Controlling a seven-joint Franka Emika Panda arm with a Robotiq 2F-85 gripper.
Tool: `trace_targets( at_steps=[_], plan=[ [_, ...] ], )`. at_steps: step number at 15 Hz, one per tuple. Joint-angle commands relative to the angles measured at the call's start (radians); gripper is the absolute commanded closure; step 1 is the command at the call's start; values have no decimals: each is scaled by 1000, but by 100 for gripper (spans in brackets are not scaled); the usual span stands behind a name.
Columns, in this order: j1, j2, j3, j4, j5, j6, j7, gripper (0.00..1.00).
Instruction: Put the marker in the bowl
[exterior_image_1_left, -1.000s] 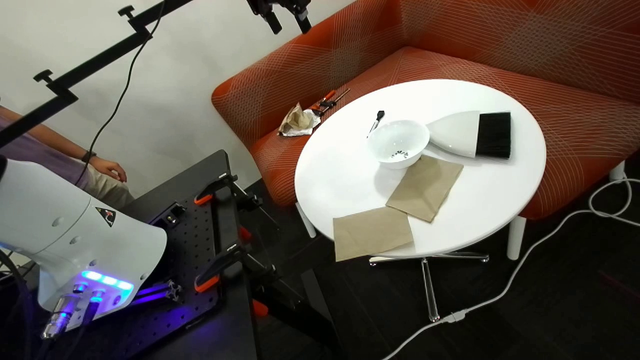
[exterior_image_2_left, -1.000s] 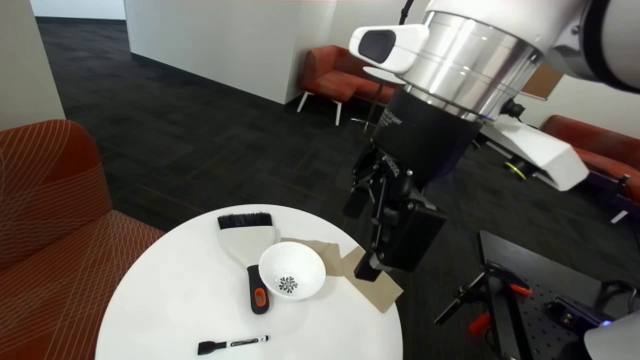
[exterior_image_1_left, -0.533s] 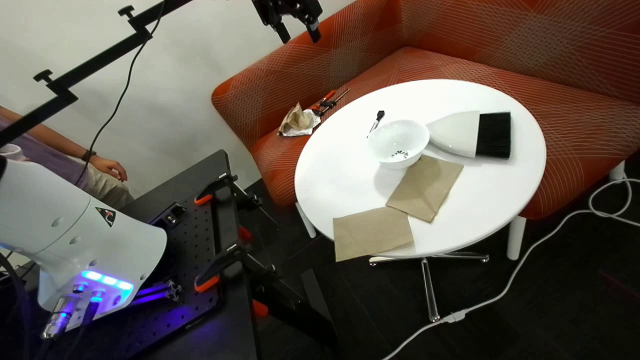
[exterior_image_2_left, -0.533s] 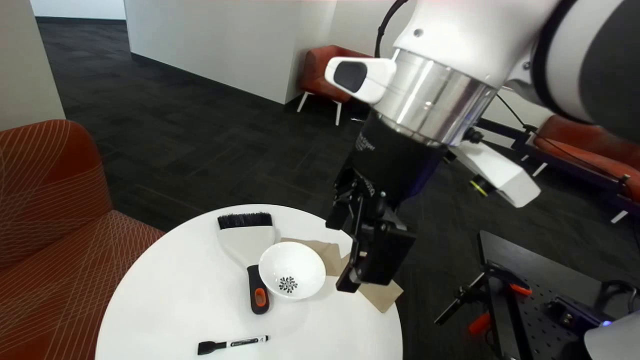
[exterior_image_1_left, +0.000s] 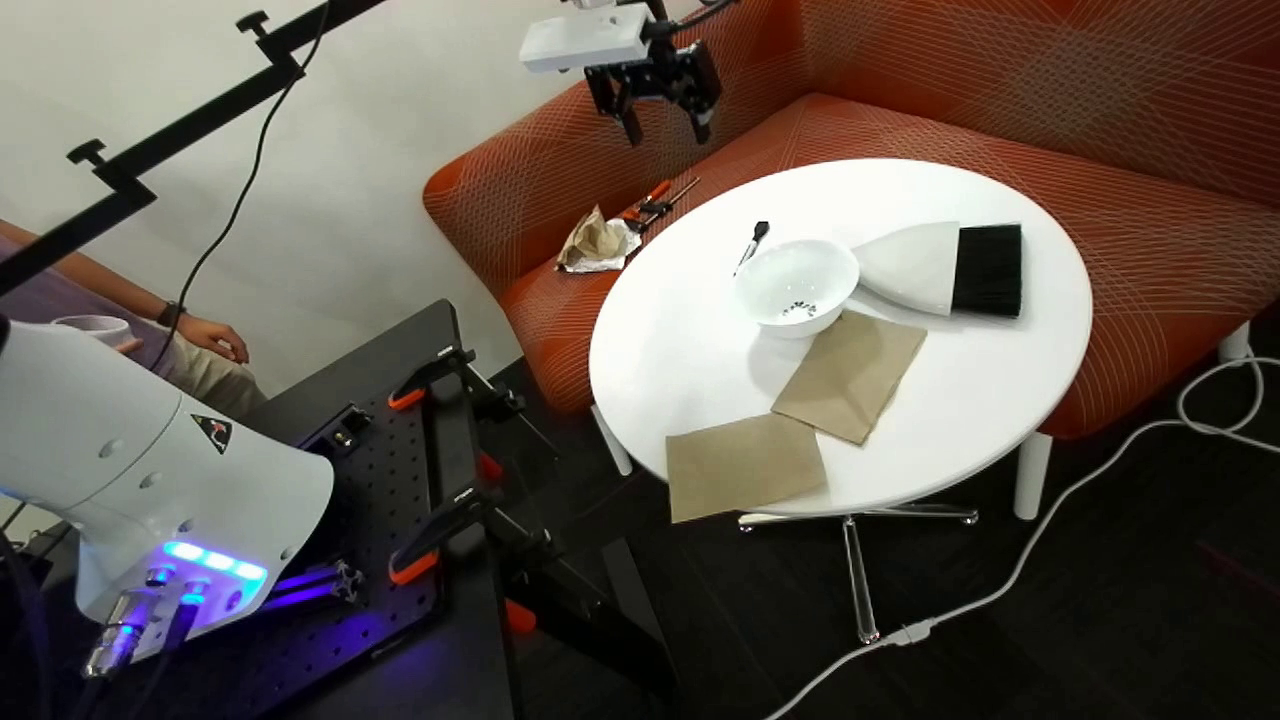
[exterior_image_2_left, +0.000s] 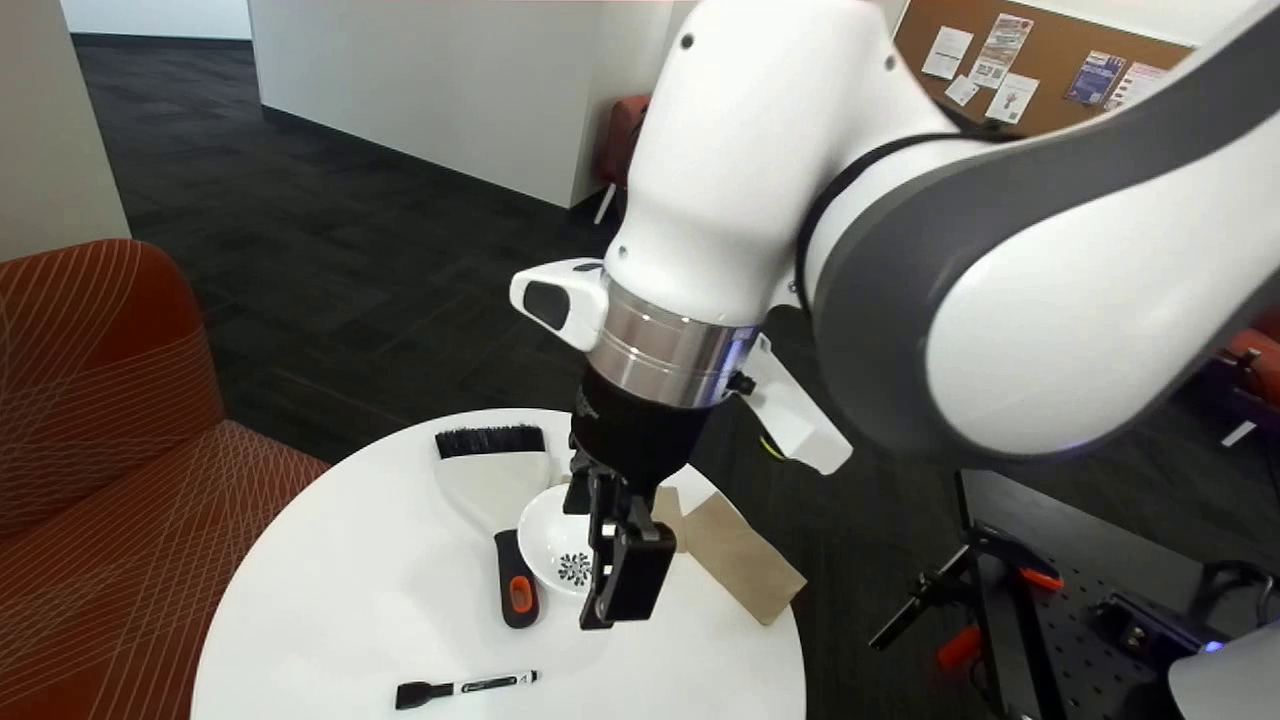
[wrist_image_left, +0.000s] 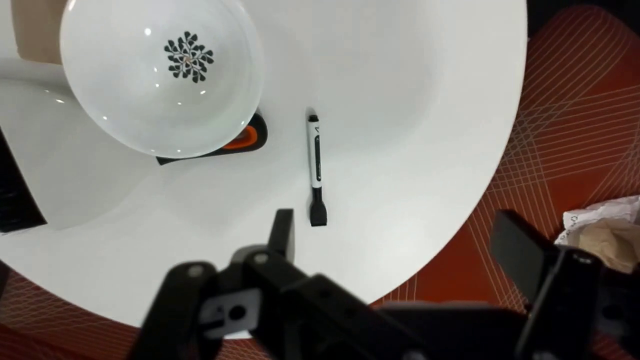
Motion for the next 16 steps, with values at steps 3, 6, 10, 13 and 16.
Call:
trace_targets(
  at_steps=[3,6,10,13,16],
  plan=[
    [-36,209,16,190,-83,3,4,0],
    [-43,296,23,275,-98,0,5,0],
    [-52,387,43,365,-103,-24,-11,0],
    [-50,443,50,415,-111,-26,-8,0],
    [-43,491,47,458,-129,-33,-2,0]
  ],
)
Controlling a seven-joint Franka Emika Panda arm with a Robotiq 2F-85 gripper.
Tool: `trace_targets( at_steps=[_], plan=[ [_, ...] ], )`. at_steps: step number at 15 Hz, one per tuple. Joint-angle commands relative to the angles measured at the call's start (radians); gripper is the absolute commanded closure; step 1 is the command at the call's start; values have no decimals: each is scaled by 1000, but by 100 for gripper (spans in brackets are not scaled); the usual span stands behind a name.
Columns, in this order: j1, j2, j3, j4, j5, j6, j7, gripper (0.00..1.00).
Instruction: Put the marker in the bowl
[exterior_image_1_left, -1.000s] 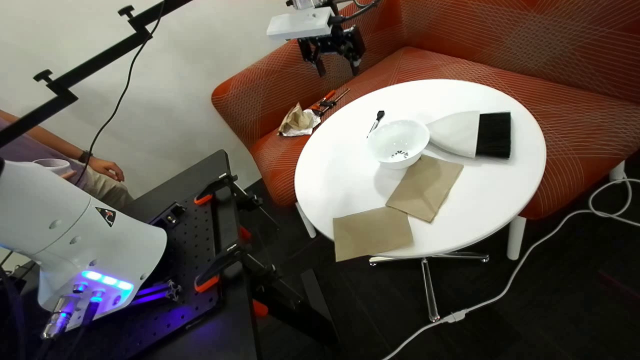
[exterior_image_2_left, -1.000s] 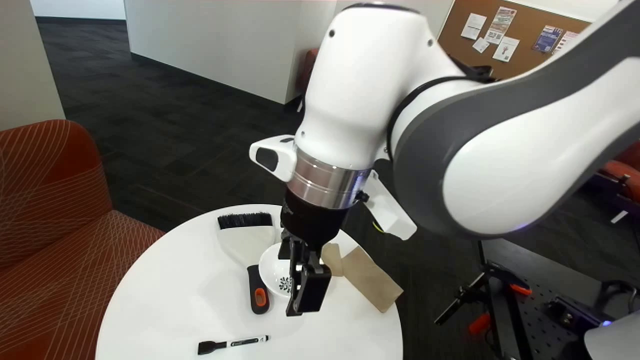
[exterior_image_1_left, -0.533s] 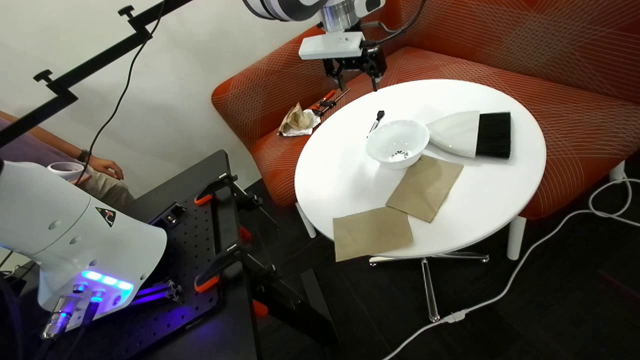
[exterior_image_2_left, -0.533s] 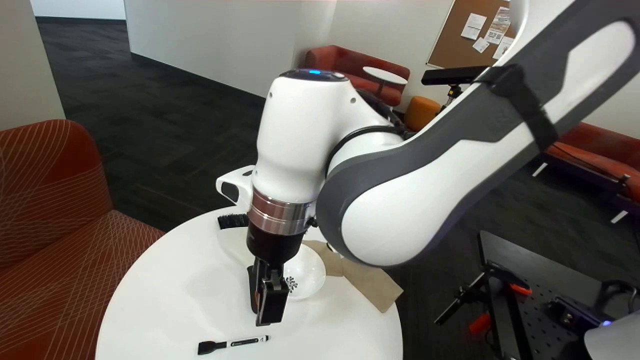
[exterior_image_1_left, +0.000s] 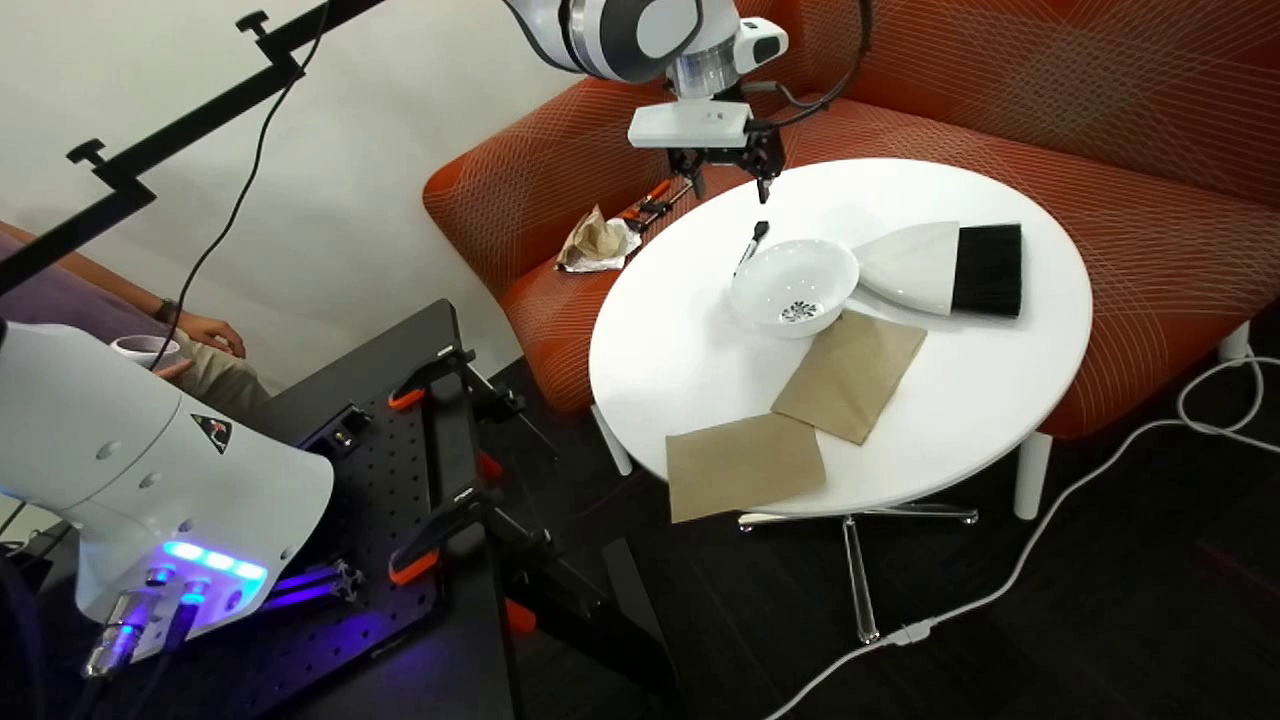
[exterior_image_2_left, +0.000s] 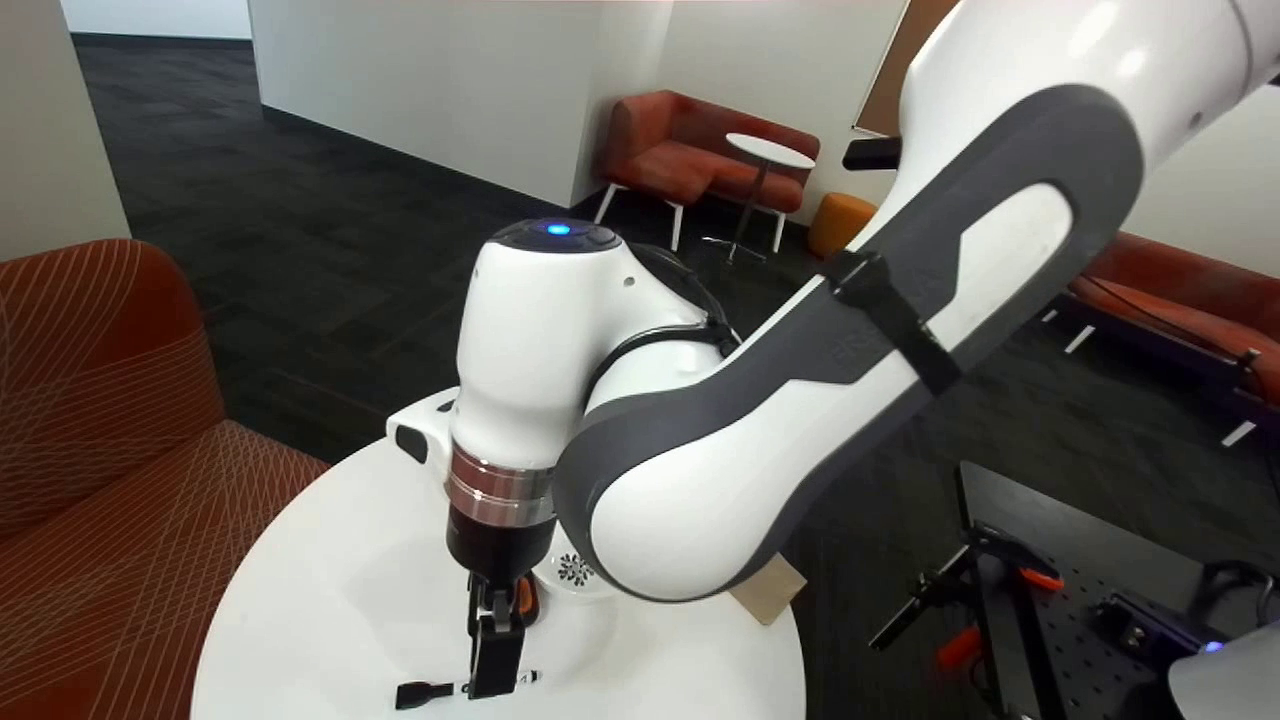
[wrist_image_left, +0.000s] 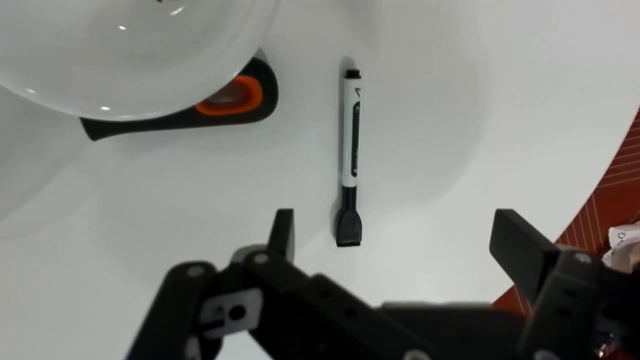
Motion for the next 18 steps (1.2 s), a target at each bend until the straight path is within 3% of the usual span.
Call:
trace_targets(
  at_steps=[1,18],
  plan=[
    [-10,65,14,79,-33,-33,-2,0],
    [-11,183,5,180,-39,-75,12,0]
  ],
)
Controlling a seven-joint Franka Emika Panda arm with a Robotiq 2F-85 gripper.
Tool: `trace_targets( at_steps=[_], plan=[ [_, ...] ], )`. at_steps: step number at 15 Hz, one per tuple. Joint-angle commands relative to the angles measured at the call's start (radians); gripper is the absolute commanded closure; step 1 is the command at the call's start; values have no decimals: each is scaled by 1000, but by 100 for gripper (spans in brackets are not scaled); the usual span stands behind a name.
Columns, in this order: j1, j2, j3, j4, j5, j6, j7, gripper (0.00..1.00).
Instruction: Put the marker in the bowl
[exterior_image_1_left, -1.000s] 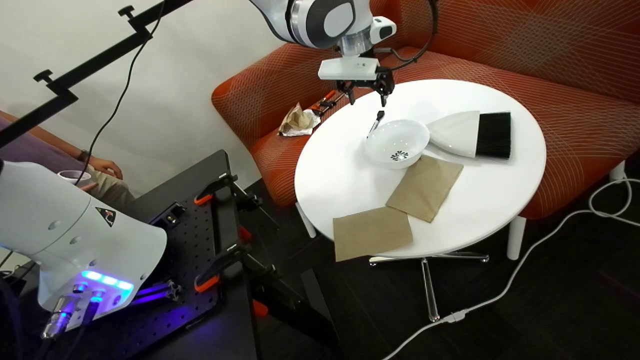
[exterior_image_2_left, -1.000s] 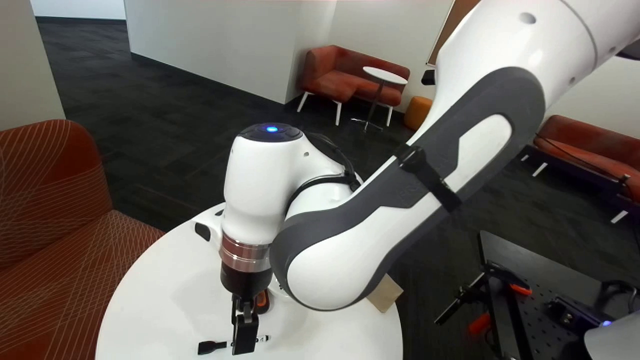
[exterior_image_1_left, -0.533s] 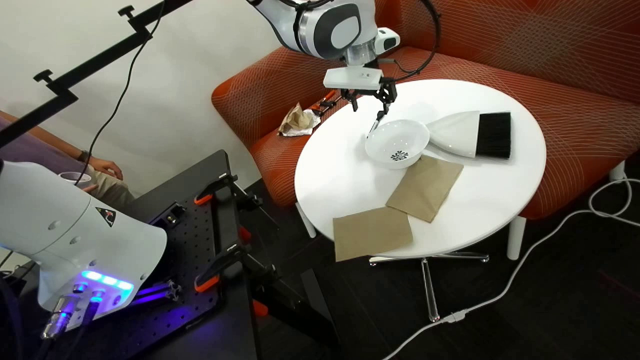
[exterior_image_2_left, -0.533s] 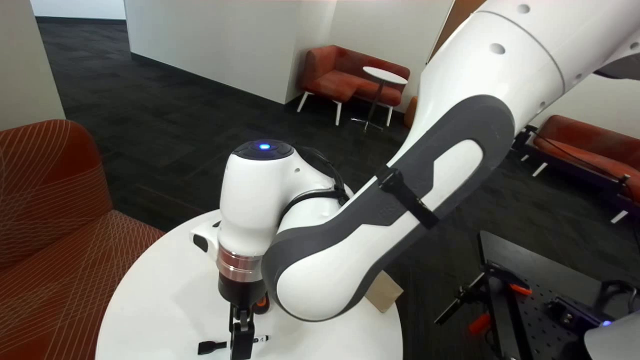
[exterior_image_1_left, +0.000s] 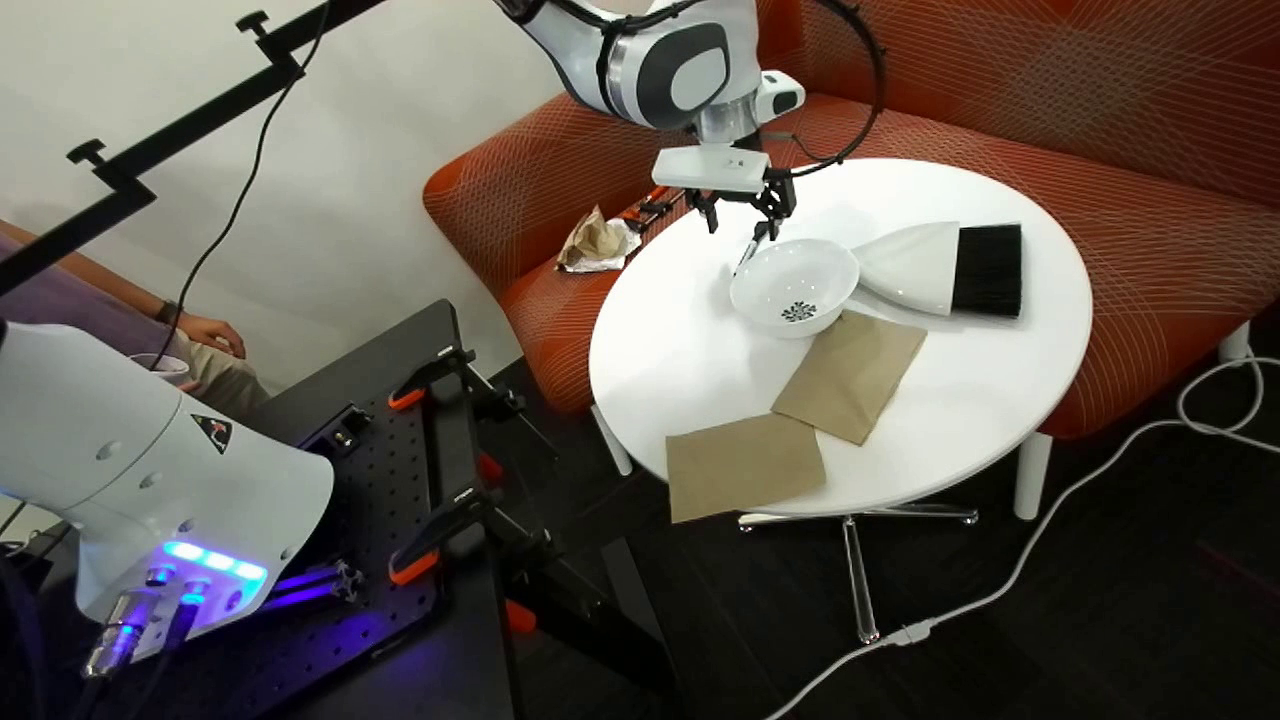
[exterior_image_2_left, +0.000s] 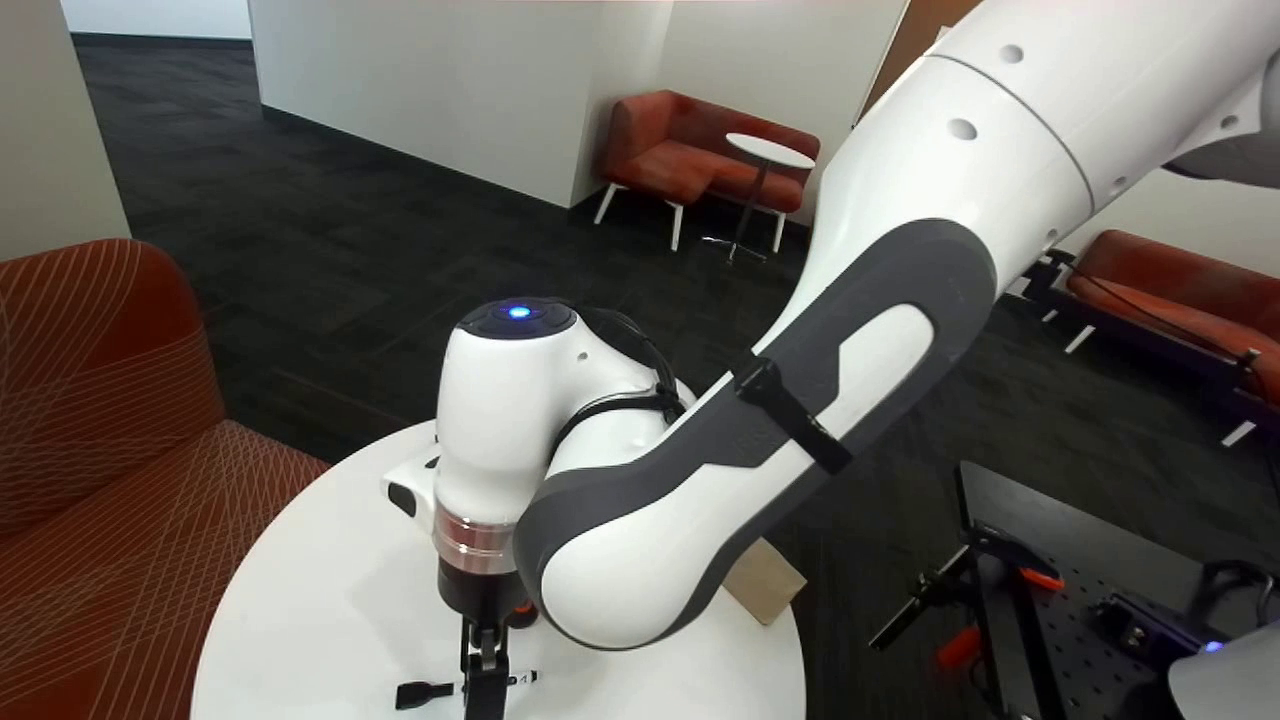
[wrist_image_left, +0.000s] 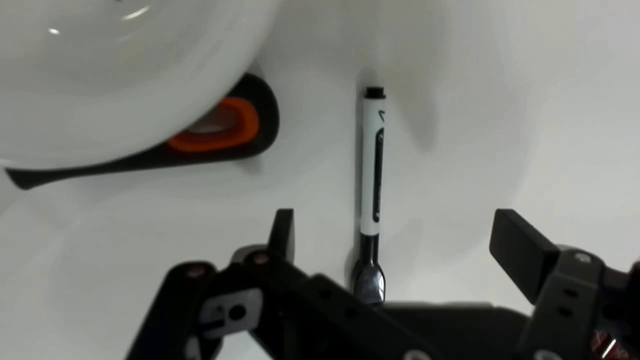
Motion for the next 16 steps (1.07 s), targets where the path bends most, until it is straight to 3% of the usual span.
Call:
trace_targets(
  at_steps=[1,10,11,12,14,16],
  plan=[
    [-7,27,3,47,-22,-51,12,0],
    [4,55,-17,72,-27,-55,31,0],
    [6,58,-20,75,-28,-55,33,6],
    [7,60,-23,76,-29,-53,35,28],
    [10,64,-28,81,-30,-52,39,33],
    [11,68,-29,84,-28,-51,43,49]
  ],
)
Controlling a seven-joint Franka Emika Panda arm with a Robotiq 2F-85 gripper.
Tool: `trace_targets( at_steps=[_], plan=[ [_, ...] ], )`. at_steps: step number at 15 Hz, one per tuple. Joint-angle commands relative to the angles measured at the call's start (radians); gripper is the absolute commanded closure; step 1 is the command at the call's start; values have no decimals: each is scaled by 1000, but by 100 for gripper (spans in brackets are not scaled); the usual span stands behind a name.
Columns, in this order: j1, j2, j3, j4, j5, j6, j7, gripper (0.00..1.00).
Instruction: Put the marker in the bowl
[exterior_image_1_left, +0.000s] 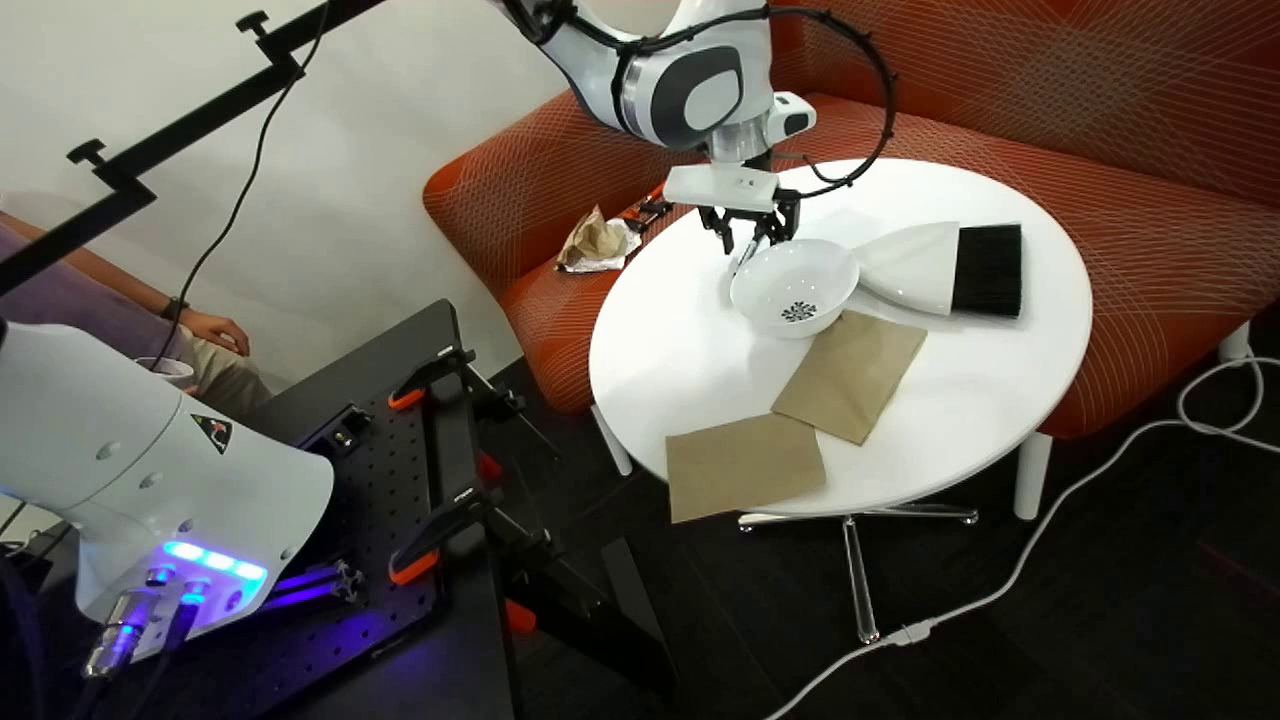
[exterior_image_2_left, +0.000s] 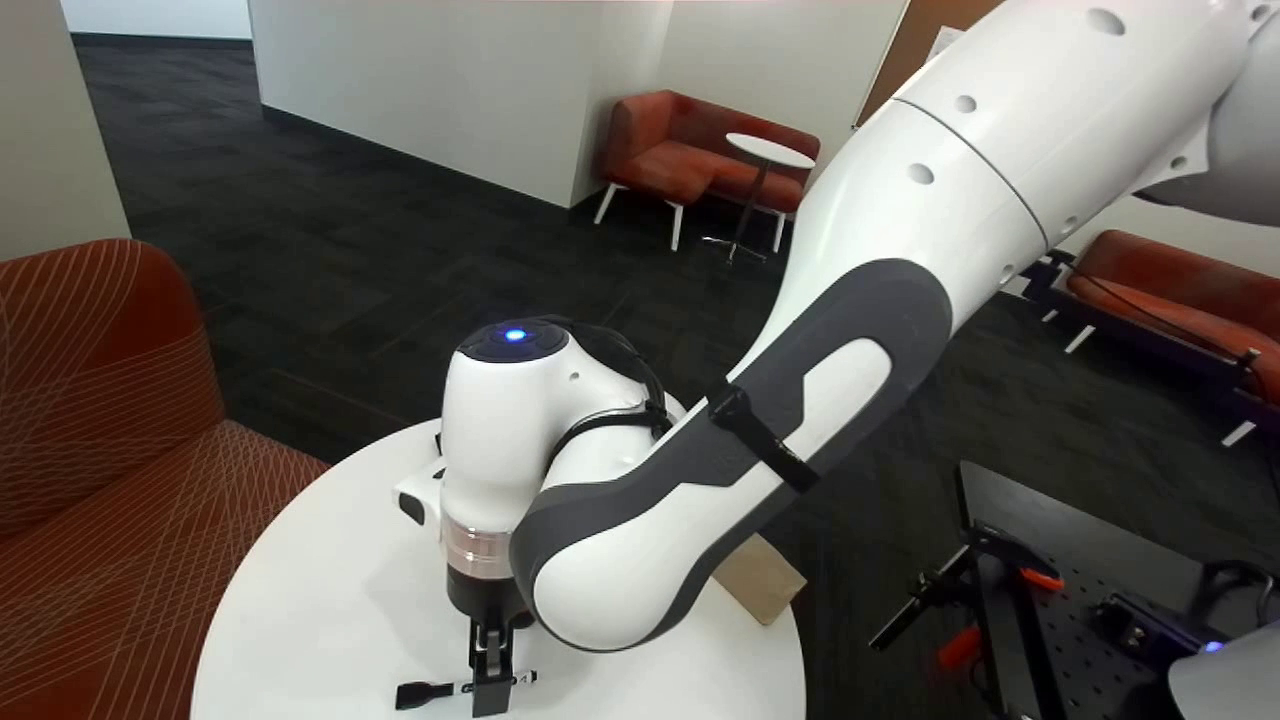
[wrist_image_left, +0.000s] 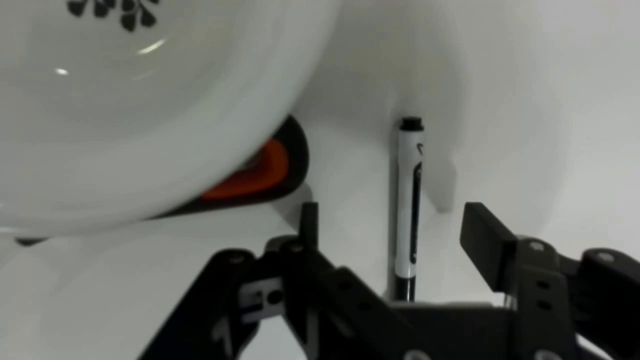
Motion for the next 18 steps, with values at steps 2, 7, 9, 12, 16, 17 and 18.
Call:
trace_targets(
  at_steps=[2,7,9,12,16,17,18],
  plan=[
    [12,13,-11,38,-26,-35,45,65],
    [22,11,-21,44,-26,-32,70,99],
    [29,7,-28,42,-29,-33,84,99],
    [46,-57,-41,-15,-27,14,139,97],
    [72,-190,-71,-113,-22,101,244,97],
    [82,-225,-84,-136,-24,122,273,97],
    [97,-259,-105,-160,-29,137,305,97]
  ],
)
